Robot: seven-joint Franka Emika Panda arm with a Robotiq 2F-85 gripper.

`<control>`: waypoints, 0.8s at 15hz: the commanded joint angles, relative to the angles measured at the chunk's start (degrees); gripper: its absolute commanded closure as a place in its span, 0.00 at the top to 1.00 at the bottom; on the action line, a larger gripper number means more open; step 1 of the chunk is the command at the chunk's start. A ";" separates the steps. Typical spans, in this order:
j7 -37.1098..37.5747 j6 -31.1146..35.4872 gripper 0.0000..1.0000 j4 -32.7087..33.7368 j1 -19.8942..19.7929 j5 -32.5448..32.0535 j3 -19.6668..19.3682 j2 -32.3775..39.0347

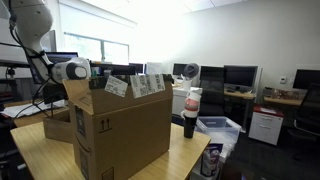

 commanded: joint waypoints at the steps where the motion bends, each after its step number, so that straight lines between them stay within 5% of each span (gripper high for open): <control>1: -3.01 -1.13 1.00 -0.10 -0.80 3.78 1.08 -0.30; 12: -5.70 -0.13 1.00 -1.64 -0.55 4.77 0.30 1.77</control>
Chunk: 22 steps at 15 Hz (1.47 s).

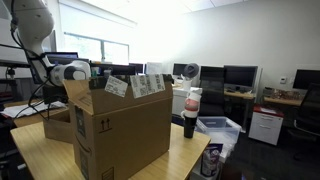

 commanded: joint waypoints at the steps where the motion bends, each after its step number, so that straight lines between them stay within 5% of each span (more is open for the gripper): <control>1: -1.90 0.40 1.00 -0.54 -0.36 0.20 -0.20 0.69; 12: 0.29 0.34 1.00 4.81 0.83 -4.66 -2.99 5.12; 13: 0.13 0.46 0.75 5.93 0.77 -4.98 -3.64 6.31; 15: 0.14 0.89 0.70 7.25 0.78 -5.70 -4.57 7.98; 22: -0.19 1.43 0.25 11.02 1.72 -6.90 -6.68 12.02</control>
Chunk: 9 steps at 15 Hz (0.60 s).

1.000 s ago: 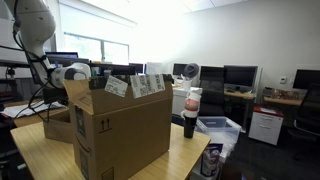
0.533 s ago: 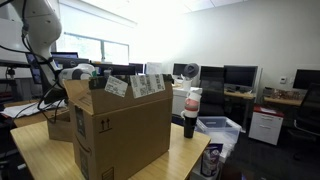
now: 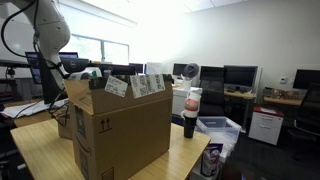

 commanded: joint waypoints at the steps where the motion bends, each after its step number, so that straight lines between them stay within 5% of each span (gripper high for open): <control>1: -0.55 0.84 0.19 1.59 1.33 -0.89 -1.29 2.38; 5: -6.88 -1.31 0.01 0.85 -0.14 3.17 1.83 0.10; 9: -16.12 -3.79 0.04 -0.68 -0.46 6.14 4.93 -2.49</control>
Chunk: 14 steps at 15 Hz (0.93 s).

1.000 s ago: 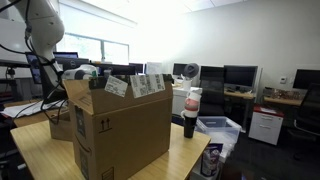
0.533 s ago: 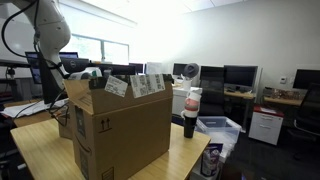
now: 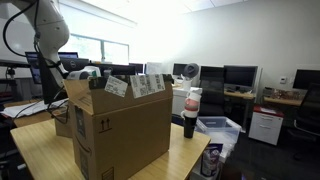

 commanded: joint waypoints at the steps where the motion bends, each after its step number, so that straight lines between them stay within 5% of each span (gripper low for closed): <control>1: -8.38 -3.36 0.04 -2.23 -0.50 3.51 3.15 -3.24; 7: -7.29 -6.81 0.04 -1.75 0.62 1.33 3.00 -6.53; 8: -5.27 -6.28 0.30 -2.36 1.44 -0.57 2.46 -7.43; 14: -1.80 -4.74 0.61 -0.78 1.65 -9.16 0.74 -6.91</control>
